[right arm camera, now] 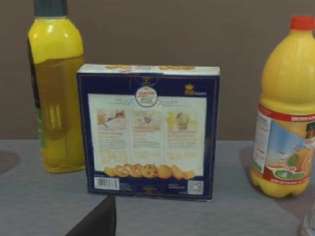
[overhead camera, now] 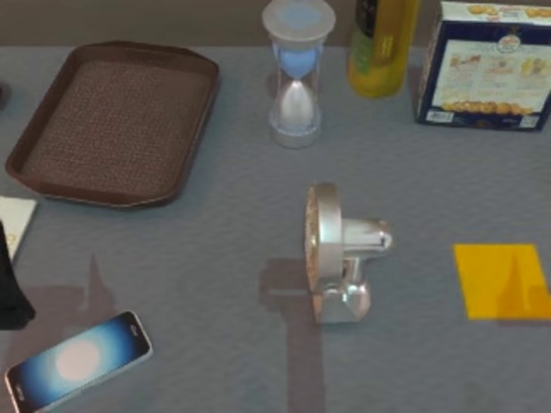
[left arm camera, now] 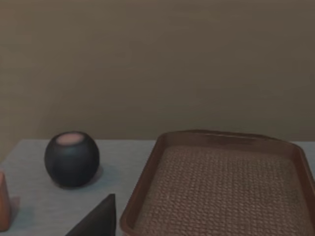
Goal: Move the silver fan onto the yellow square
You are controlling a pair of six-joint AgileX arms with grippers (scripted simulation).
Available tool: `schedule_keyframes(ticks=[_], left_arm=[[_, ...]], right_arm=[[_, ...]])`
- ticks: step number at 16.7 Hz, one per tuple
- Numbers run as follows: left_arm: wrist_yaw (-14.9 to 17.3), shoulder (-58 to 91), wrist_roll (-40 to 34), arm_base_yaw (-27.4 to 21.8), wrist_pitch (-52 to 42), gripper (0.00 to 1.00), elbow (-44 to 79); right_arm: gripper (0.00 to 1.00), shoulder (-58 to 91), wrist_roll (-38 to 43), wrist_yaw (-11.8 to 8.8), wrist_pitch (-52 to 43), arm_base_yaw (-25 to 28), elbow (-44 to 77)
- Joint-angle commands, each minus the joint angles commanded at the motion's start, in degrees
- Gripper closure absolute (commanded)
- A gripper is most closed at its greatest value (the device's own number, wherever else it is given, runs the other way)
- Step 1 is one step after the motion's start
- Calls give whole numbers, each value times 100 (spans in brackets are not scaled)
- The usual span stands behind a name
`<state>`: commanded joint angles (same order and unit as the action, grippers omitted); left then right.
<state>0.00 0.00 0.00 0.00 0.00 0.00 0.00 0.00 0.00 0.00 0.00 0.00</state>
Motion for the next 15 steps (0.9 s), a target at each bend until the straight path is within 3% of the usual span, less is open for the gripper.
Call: schedule_keyframes(ticks=[7,15], left_arm=[[0,0,0,0,0,0,0],[0,0,0,0,0,0,0]], right_arm=[[0,881,252,20,-740,299,854],[0,4939,1421,92,-3609,1484,4604]])
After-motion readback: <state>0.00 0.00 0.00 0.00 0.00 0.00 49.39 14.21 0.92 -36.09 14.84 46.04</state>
